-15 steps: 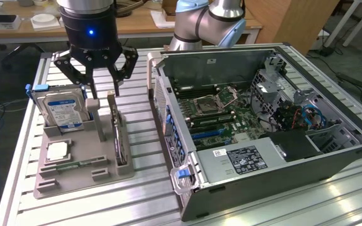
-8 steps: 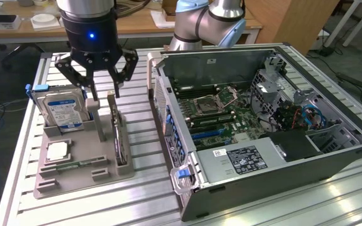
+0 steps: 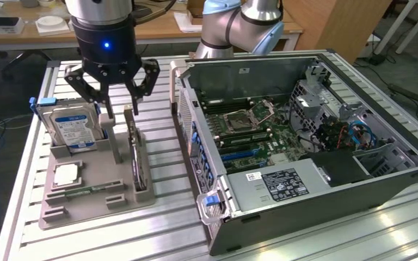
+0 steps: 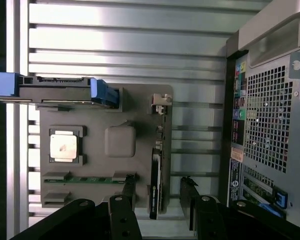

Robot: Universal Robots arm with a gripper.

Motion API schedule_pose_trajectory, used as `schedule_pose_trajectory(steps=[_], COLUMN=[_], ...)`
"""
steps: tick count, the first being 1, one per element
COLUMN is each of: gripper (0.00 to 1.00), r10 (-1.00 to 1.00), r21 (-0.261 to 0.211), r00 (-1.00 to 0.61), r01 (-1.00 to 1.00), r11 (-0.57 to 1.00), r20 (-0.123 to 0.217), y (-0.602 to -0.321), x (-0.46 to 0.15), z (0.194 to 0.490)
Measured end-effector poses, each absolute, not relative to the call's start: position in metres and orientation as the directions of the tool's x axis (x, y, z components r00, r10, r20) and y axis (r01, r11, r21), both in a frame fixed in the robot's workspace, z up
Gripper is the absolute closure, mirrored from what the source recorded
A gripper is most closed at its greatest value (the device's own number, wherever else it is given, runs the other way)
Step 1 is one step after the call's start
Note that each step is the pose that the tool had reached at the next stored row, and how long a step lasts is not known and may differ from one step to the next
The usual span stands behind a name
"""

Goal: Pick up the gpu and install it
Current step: 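Pick up the gpu and move the gpu toward the slot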

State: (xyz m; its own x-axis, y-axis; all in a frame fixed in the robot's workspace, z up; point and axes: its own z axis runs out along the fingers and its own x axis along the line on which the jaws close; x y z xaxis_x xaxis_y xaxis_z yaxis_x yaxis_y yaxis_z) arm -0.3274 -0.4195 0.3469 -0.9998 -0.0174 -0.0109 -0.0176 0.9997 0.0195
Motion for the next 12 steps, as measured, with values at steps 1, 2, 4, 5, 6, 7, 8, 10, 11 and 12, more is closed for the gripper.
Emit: schedule_pose_trajectory(steps=[1, 2, 4, 5, 6, 7, 8, 10, 11, 12], gripper=[0.51, 0.51, 0.51, 0.51, 0.51, 0.51, 0.51, 0.51, 0.51, 0.51], r10=[-0.017, -0.017, -0.017, -0.017, -0.017, -0.017, -0.017, -0.017, -0.017, -0.017], r21=[0.020, 0.020, 0.020, 0.020, 0.020, 0.020, 0.019, 0.020, 0.020, 0.020], r00=[-1.000, -1.000, -1.000, -1.000, -1.000, -1.000, -1.000, -1.000, -1.000, -1.000], r01=[-0.018, -0.018, -0.018, -0.018, -0.018, -0.018, -0.018, -0.018, -0.018, -0.018], r11=[1.000, 1.000, 1.000, 1.000, 1.000, 1.000, 1.000, 1.000, 1.000, 1.000], r20=[-0.011, -0.011, -0.011, -0.011, -0.011, -0.011, -0.011, -0.011, -0.011, -0.011], y=[-0.4195, -0.4195, -0.4195, -0.4195, -0.4195, -0.4195, -0.4195, -0.4195, -0.4195, -0.4195], x=[-0.3274, -0.3274, -0.3274, -0.3274, -0.3274, -0.3274, -0.3274, -0.3274, -0.3274, -0.3274], z=[0.3463, 0.3457, 0.3447, 0.3442, 0.3437, 0.3432, 0.3426, 0.3413, 0.3407, 0.3402])
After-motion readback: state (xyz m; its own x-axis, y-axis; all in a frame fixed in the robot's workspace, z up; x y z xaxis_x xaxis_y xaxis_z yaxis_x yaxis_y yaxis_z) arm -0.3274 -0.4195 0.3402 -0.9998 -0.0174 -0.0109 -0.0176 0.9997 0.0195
